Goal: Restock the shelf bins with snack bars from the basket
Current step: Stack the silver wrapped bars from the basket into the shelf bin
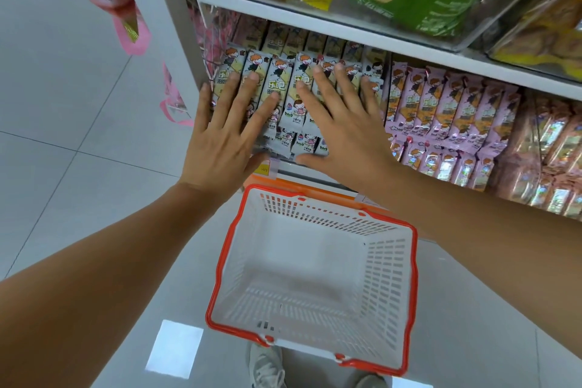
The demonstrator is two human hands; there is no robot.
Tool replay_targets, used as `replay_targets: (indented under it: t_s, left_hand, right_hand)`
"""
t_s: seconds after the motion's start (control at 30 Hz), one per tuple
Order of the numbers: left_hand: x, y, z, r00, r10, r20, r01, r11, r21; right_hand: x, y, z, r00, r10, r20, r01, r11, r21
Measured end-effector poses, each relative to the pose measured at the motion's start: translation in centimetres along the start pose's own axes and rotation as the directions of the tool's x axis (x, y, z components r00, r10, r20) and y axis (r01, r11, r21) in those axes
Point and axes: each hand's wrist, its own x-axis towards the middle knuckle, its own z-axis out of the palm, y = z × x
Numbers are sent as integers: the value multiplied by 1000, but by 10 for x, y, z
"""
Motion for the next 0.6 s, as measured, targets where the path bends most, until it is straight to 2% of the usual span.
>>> replay_targets:
  t_s: [0.2, 0.6]
  left_hand:
    - [0, 0, 1, 1000, -7, 4, 7, 1000, -9]
    - [8, 14, 2, 995, -93, -33, 92, 995, -22]
  right_hand:
    - [-10, -2, 4, 994, -14, -106, 19, 998, 52]
    - [-6, -6, 4, 993, 40, -115, -38, 999, 27]
